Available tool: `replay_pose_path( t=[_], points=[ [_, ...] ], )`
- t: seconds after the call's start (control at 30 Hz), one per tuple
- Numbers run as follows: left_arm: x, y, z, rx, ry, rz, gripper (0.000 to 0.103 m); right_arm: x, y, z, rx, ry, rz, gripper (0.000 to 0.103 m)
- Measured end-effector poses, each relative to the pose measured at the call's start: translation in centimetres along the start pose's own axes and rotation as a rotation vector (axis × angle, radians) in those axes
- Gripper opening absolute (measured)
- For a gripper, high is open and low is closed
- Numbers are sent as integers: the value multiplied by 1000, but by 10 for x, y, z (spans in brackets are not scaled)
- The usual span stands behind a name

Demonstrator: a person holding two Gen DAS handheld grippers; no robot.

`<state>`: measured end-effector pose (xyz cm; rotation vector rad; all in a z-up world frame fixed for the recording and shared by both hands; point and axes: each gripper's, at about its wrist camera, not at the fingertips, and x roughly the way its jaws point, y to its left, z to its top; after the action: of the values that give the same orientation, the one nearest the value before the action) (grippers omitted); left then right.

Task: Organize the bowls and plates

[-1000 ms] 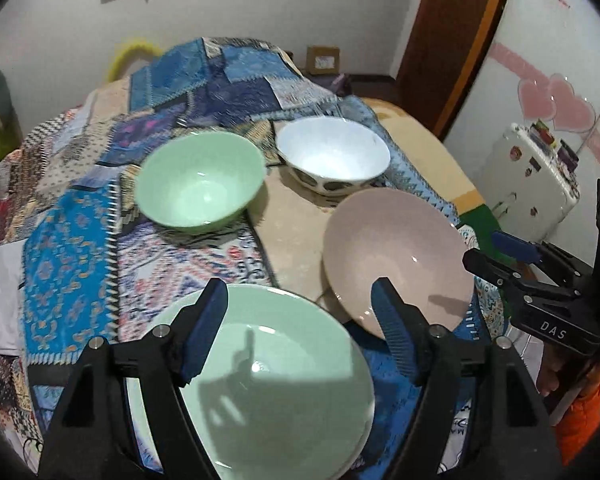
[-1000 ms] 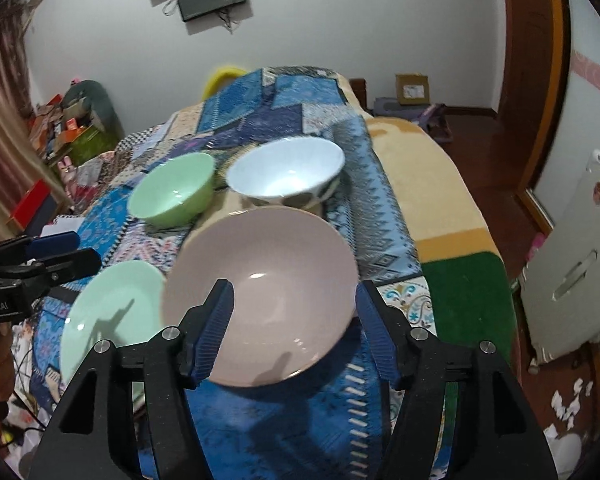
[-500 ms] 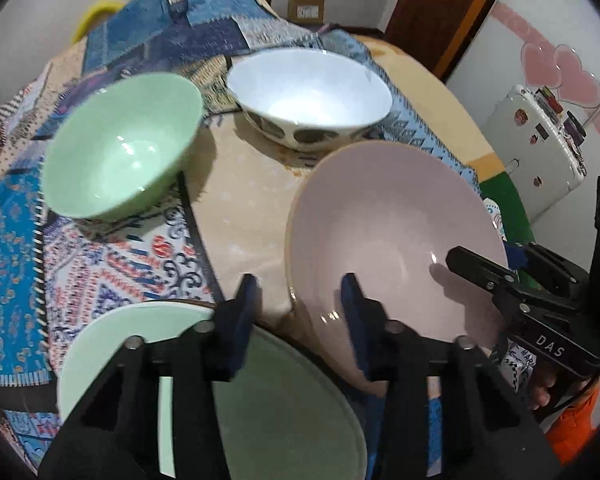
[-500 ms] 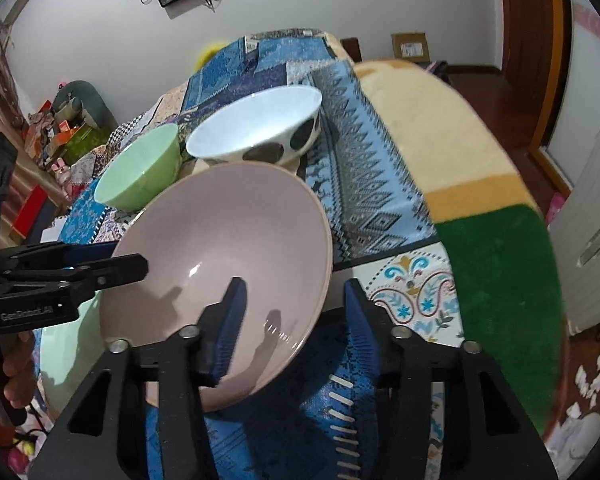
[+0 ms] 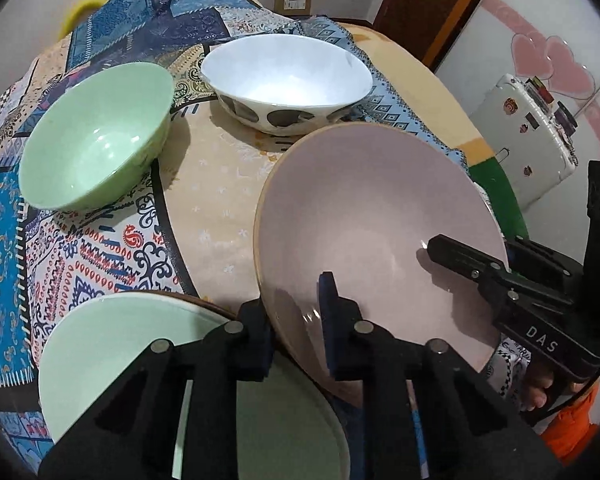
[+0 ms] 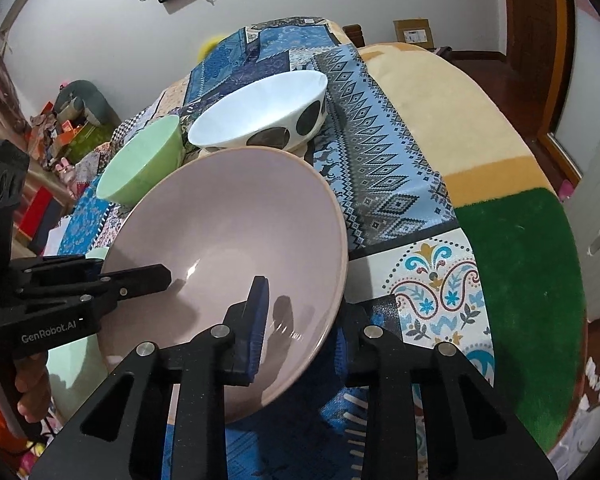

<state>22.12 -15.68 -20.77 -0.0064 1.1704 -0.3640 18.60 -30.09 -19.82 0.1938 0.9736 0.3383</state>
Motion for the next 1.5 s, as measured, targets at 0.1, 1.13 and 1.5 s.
replay_pose_path(
  t=[0.1, 1.13, 1.5],
  points=[
    [-10, 2, -2, -6, -19, -4, 19, -6, 5, -1, -6, -7, -3, 26],
    [-178, 78, -89, -115, -267, 102, 19, -48, 149, 2, -226, -141, 88, 26],
    [-212, 131, -133, -215, -295, 183, 19, -28, 205, -10, -302, -98, 180, 26]
  ],
)
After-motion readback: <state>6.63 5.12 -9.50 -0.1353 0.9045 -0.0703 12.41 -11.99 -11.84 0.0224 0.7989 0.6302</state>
